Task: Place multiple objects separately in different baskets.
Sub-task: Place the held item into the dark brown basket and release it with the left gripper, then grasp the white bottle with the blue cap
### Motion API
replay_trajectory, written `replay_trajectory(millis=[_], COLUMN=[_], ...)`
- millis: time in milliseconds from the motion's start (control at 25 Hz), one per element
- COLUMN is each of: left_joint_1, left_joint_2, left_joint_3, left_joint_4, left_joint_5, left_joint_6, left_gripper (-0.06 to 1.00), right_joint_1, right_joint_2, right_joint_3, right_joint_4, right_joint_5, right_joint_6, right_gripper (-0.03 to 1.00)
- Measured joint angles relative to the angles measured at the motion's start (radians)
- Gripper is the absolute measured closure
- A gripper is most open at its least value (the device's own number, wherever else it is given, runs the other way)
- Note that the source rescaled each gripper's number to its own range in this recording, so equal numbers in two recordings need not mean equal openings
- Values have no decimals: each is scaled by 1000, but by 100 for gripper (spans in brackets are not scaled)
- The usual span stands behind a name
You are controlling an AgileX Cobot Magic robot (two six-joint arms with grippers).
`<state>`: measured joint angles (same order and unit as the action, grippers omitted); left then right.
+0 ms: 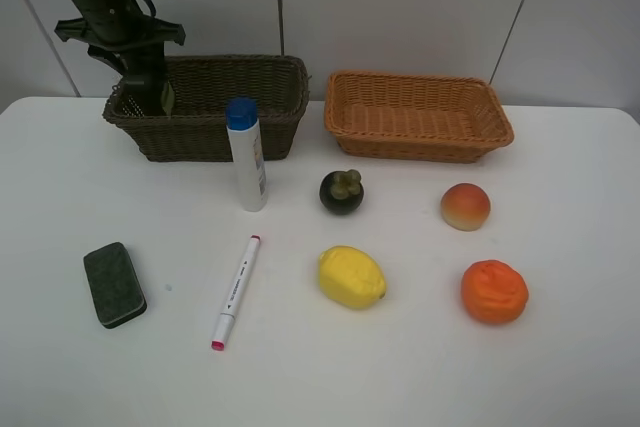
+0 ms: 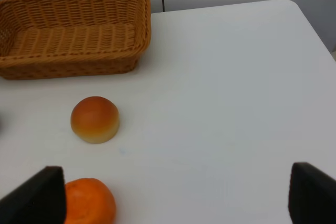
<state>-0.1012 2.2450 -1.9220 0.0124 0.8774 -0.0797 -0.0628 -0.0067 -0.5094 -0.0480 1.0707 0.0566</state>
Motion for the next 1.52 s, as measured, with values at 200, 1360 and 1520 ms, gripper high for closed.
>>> replay_trajectory(millis=[200, 1360, 1520], left_joint_1=[0, -436, -436], left_joint_2=[6, -228, -184], left_joint_3=[-12, 114, 116], left_joint_4=[0, -49, -12], left_joint_5=[19, 321, 321], left_joint_6=[-68, -133, -155], left_gripper=[-4, -5, -5], right_joint_1=[0, 0, 0], right_joint_2=[0, 0, 0], right_joint_3=[0, 0, 0], right_joint_4=[0, 0, 0], right_joint_5=[0, 0, 0], right_joint_6=[0, 0, 0], right_gripper=[14, 14, 14])
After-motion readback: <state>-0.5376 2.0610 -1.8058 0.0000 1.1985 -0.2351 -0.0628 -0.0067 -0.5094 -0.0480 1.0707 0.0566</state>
